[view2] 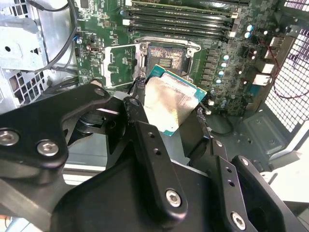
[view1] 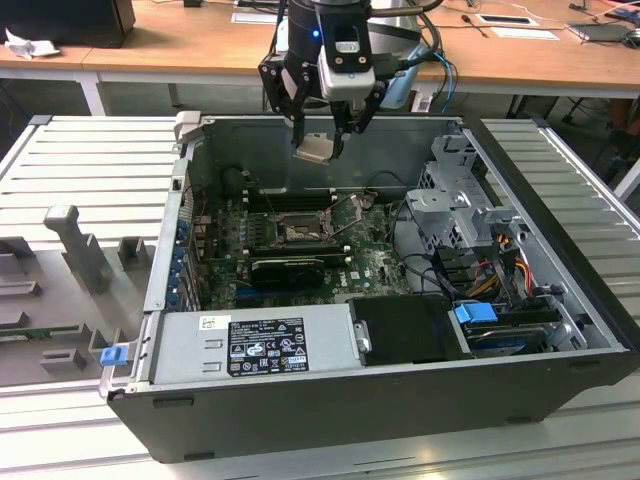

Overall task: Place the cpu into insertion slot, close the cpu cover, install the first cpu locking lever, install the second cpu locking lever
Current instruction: 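Place the cpu into insertion slot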

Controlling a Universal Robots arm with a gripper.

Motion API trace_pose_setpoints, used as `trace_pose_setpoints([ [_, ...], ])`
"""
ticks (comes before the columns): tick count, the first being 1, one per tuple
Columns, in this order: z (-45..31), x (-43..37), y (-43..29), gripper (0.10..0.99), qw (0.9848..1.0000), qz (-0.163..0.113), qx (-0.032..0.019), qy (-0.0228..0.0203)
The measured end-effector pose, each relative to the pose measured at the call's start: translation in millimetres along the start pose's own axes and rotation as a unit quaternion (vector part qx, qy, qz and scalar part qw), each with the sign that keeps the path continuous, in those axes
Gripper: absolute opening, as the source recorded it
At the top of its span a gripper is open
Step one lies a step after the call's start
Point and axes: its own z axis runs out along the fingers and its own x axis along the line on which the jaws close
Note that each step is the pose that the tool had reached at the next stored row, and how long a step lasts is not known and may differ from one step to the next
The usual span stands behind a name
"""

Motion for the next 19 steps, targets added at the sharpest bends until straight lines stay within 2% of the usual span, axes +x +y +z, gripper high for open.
trace_pose_setpoints([
  [19, 2.5, -0.1, -0.2, 0.529, 0.9996, 0.029, -0.0007, -0.0026],
])
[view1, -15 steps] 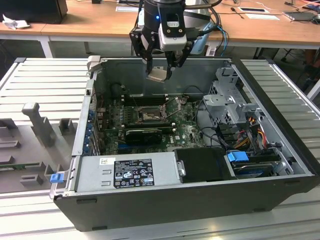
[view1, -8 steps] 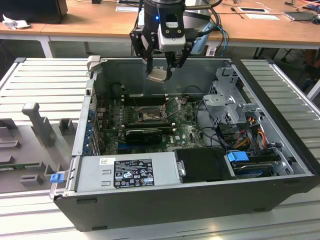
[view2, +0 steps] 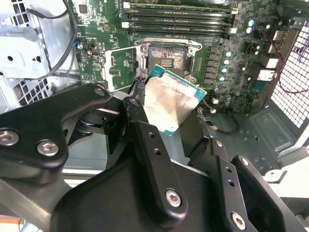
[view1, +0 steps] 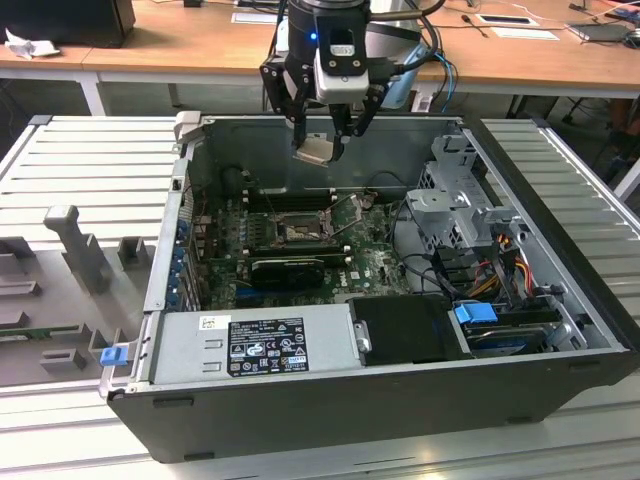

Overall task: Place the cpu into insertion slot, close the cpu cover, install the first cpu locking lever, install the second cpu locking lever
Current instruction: 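Place the cpu into insertion slot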

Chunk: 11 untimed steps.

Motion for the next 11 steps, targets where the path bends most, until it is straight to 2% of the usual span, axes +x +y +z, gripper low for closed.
trace_pose_setpoints([
  [11, 0.7, 0.0, -0.1, 0.529, 0.9999, 0.017, -0.0004, -0.0015],
])
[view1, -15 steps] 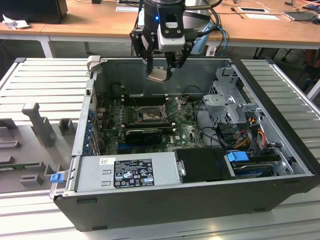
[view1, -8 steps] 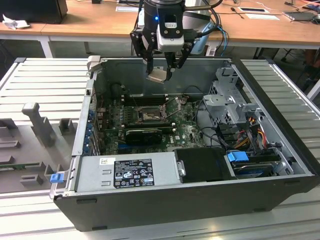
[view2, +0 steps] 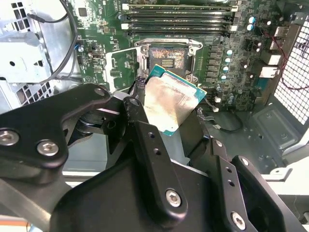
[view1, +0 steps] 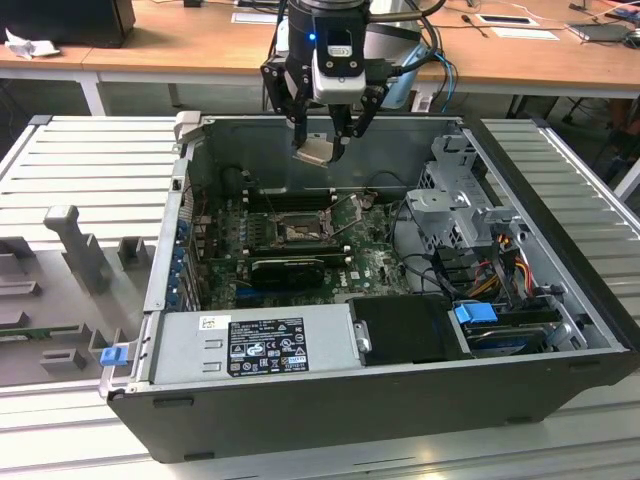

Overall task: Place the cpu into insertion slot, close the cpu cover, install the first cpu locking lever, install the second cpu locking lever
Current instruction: 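Place the cpu into insertion slot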

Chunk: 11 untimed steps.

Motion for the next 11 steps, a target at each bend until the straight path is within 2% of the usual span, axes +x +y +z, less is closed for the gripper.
trace_pose_setpoints([
  [7, 0.2, 0.0, -0.1, 0.529, 0.9998, 0.022, -0.0005, -0.0019],
  [11, 0.2, 0.0, -0.1, 0.529, 0.9991, 0.043, -0.001, -0.0039],
])
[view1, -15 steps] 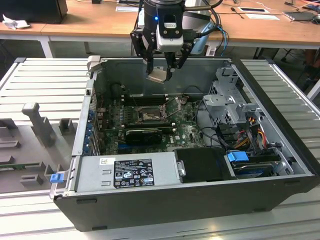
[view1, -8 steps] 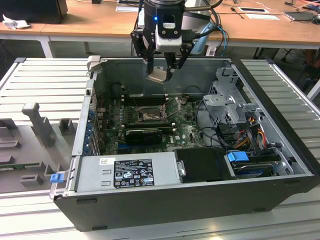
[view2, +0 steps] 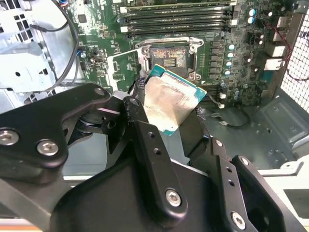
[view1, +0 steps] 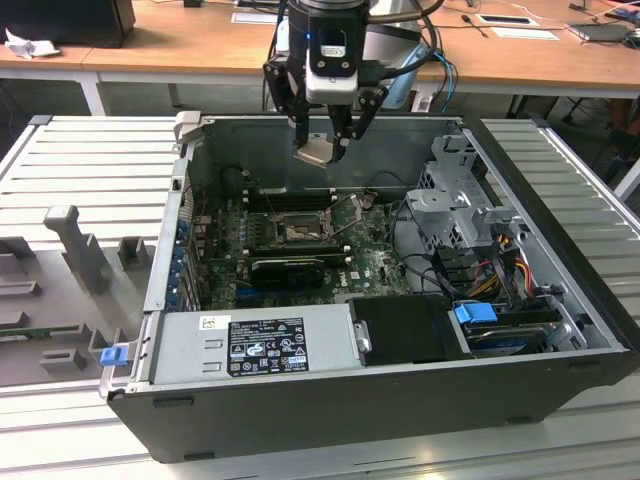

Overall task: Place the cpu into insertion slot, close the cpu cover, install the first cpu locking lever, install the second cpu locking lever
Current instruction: 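Place the cpu into insertion slot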

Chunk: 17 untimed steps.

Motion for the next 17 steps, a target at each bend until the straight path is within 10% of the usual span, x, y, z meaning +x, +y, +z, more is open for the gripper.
trace_pose_setpoints([
  [9, 0.4, 0.0, 0.0, 0.529, 0.9974, 0.071, -0.0016, -0.0063],
  [17, 4.7, -0.1, -0.4, 0.529, 0.9974, 0.072, -0.0016, -0.0064],
])
